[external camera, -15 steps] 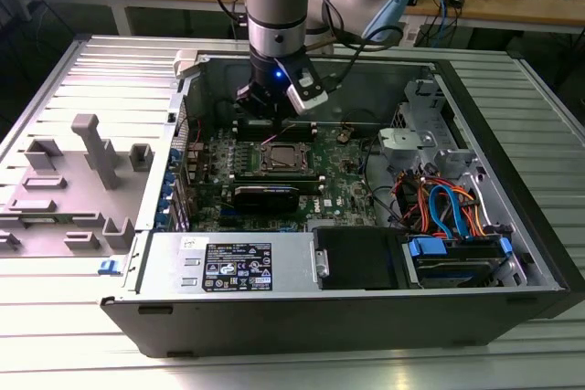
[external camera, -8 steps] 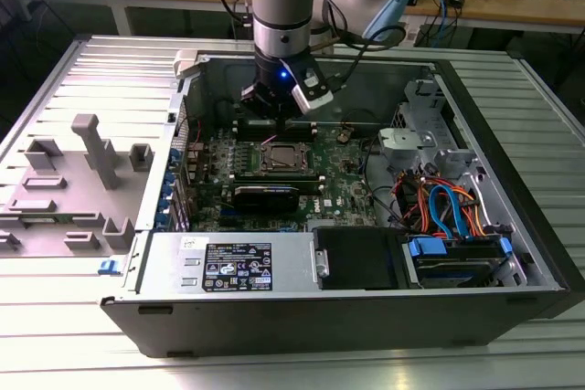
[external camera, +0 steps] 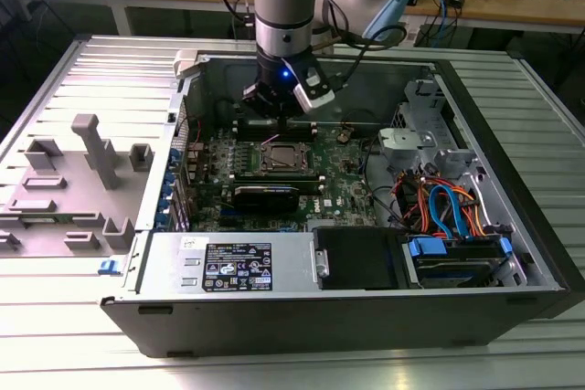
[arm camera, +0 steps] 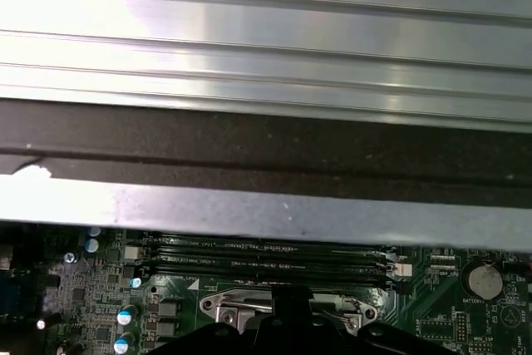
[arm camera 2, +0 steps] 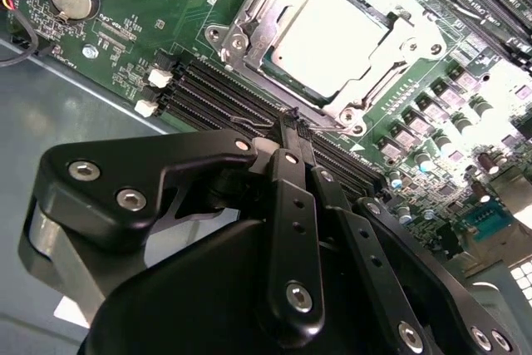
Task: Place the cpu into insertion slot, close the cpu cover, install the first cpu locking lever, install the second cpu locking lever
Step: 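Install the first cpu locking lever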
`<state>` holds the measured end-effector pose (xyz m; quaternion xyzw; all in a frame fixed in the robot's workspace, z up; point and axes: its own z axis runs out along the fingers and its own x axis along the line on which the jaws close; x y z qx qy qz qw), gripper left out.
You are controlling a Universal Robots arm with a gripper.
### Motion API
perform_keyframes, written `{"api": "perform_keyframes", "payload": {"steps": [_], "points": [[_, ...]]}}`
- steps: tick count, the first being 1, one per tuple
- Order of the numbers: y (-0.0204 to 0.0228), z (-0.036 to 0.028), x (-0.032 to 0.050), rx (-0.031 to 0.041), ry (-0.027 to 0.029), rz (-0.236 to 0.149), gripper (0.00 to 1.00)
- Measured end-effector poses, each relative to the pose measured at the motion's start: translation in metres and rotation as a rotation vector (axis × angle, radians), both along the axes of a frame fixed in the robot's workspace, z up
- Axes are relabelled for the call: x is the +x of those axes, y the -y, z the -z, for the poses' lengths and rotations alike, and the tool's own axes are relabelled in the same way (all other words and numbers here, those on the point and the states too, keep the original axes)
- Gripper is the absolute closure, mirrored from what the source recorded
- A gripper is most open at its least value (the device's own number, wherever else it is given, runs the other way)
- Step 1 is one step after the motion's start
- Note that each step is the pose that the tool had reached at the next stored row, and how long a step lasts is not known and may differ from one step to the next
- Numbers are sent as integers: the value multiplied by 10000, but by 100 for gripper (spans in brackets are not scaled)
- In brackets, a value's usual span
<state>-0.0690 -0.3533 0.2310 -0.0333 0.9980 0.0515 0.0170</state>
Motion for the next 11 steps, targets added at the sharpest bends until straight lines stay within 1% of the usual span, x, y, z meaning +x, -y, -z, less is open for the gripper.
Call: {"api": "perform_keyframes", "payload": {"steps": [4,11], "points": [[-11,22,32,-3,-2,1,89],[-17,59,88,-2,-1,2,89]]}}
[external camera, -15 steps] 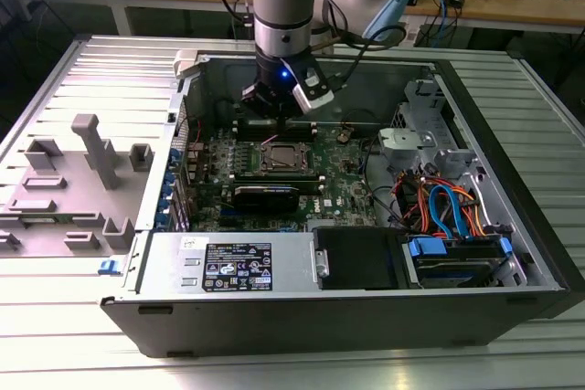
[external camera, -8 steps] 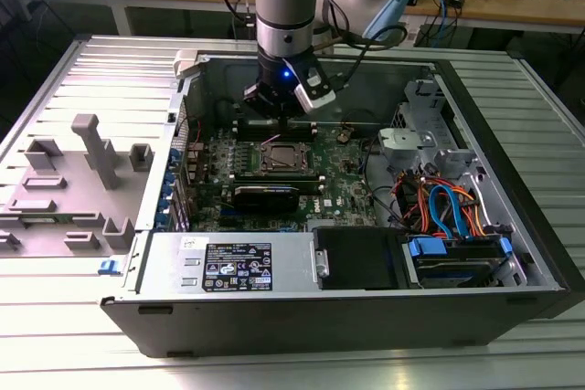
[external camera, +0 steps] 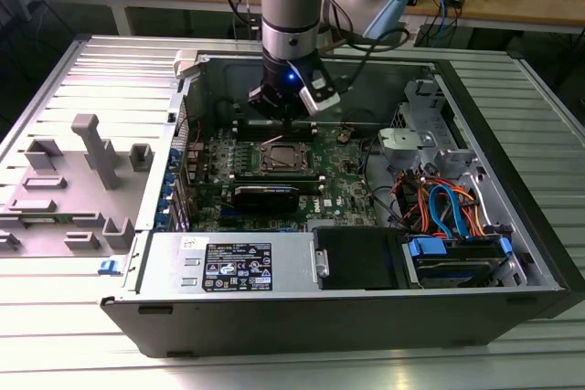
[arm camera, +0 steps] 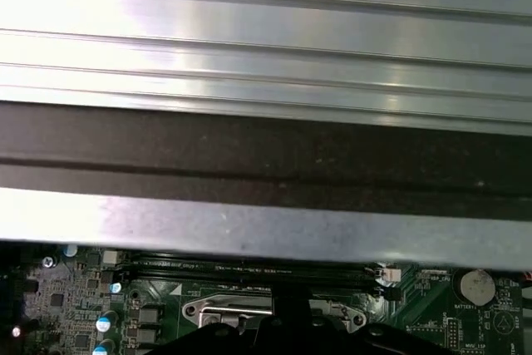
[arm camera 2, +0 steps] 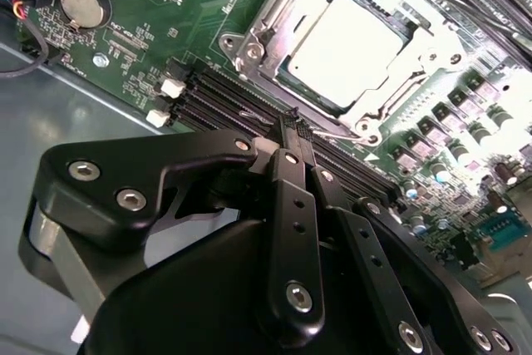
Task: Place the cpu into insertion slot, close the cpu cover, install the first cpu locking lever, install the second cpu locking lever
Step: 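Install the first cpu locking lever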
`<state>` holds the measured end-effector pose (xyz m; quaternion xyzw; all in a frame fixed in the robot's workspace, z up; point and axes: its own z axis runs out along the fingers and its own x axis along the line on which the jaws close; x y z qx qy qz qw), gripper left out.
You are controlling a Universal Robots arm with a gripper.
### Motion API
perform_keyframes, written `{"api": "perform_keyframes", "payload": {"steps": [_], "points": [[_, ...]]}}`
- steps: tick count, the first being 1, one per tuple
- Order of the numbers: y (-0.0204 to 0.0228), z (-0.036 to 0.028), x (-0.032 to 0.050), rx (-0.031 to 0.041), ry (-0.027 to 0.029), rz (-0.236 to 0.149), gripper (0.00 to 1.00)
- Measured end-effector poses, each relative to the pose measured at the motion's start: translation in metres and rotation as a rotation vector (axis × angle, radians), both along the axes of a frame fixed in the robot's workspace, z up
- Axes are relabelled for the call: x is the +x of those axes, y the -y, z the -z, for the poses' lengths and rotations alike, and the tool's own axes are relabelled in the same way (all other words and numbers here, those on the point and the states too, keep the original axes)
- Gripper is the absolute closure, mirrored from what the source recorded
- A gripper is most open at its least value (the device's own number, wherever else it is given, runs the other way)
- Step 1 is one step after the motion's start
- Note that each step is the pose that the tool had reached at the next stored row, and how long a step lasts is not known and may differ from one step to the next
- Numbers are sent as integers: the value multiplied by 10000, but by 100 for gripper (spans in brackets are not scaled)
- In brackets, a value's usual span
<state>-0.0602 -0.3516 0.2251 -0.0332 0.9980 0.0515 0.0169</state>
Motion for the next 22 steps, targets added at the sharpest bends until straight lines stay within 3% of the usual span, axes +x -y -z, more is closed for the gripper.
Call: {"api": "perform_keyframes", "payload": {"steps": [12,17,22], "points": [[-29,57,60,-25,0,0,89],[-34,92,70,-92,0,-1,89],[-39,127,77,-104,-2,103,89]]}}
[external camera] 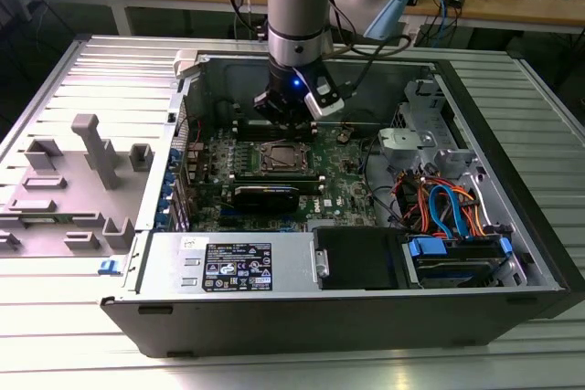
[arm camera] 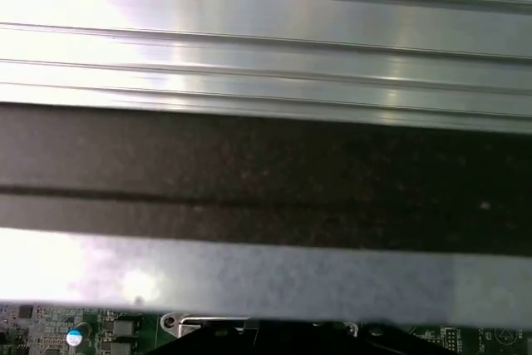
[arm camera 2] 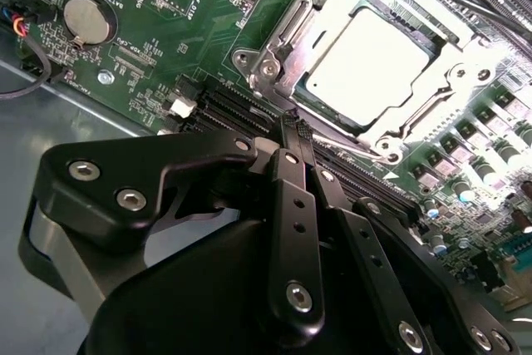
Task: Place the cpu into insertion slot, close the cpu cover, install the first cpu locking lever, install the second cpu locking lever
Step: 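Install the first cpu locking lever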
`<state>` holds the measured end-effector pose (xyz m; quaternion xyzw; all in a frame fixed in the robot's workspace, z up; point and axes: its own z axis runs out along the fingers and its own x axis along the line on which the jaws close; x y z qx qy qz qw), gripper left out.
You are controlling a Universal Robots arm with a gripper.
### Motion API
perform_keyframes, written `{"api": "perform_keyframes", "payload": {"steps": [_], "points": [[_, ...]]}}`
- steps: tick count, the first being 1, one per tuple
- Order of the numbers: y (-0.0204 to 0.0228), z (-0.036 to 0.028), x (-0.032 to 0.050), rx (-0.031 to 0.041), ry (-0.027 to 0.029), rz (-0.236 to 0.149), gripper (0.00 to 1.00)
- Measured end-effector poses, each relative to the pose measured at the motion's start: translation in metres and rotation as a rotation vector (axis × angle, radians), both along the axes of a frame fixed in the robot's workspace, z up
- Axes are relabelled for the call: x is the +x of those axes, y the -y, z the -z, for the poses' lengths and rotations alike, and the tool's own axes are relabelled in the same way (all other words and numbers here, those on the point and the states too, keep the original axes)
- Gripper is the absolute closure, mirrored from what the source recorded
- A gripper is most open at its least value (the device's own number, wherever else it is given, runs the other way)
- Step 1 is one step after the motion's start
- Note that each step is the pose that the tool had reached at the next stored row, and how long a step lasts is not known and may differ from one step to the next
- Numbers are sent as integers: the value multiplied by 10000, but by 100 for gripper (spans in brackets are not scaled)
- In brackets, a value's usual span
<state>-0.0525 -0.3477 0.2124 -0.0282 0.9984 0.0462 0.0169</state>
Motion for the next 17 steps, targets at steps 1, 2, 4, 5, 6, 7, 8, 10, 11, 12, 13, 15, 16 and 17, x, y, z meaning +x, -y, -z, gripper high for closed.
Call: {"api": "perform_keyframes", "payload": {"steps": [1,2,4,5,6,7,8,10,11,12,13,15,16,17], "points": [[-4,3,3,-9,0,26,89],[-11,5,5,-23,1,45,89],[-21,8,11,-33,1,75,89],[-22,11,12,-35,2,88,89],[-22,13,13,-40,1,95,89],[-22,16,15,-44,1,100,89],[-22,19,17,-47,1,105,89],[-22,27,21,-49,1,115,89],[-22,35,24,-49,1,125,89],[-22,36,24,-52,0,127,89],[-22,37,24,-53,-1,127,89],[-22,38,25,-50,1,126,89],[-22,39,25,-49,1,126,89],[-22,40,25,-49,1,126,89]]}}
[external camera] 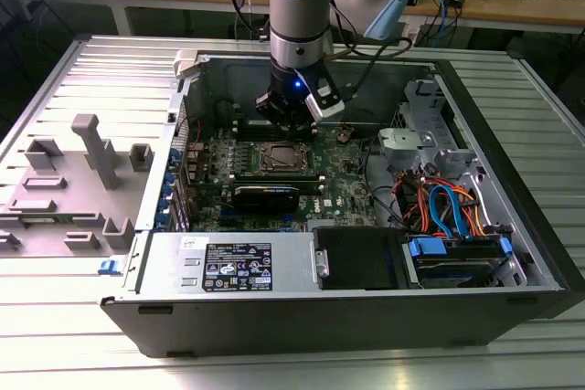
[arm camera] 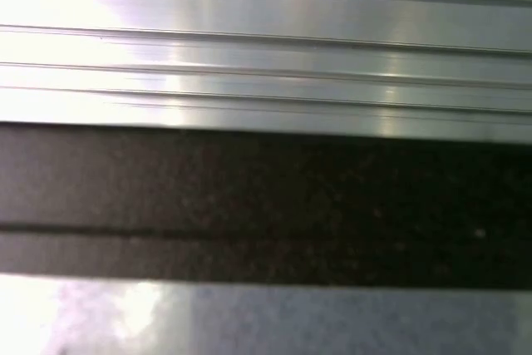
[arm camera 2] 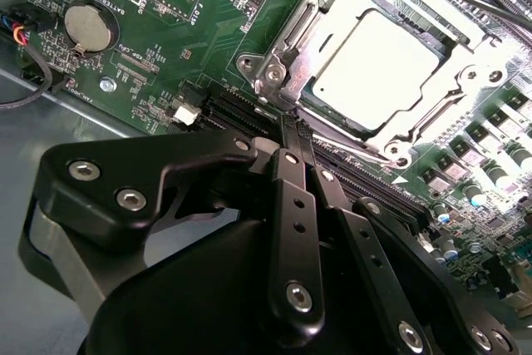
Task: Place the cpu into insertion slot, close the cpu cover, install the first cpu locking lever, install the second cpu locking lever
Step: 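Install the first cpu locking lever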
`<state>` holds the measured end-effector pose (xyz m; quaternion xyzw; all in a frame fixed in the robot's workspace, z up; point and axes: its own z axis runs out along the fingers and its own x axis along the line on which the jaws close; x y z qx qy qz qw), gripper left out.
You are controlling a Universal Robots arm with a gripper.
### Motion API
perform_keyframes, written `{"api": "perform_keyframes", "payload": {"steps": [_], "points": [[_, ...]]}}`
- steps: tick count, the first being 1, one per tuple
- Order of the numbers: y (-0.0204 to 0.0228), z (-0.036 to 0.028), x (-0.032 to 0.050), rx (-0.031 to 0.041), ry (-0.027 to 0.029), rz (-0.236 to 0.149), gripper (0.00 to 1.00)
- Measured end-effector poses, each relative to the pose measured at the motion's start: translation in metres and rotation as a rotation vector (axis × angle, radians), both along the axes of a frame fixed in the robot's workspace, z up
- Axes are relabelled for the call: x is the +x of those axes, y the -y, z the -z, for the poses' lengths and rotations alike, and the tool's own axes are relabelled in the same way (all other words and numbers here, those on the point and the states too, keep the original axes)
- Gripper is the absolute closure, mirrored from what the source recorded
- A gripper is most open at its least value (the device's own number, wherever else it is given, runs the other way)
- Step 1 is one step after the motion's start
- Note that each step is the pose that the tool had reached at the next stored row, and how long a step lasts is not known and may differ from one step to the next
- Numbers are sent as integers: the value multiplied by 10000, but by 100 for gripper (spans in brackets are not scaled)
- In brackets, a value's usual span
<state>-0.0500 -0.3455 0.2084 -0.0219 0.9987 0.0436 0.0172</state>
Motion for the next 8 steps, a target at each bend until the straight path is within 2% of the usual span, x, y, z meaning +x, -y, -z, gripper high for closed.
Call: {"api": "perform_keyframes", "payload": {"steps": [8], "points": [[0,16,0,2,1,0,89]]}}
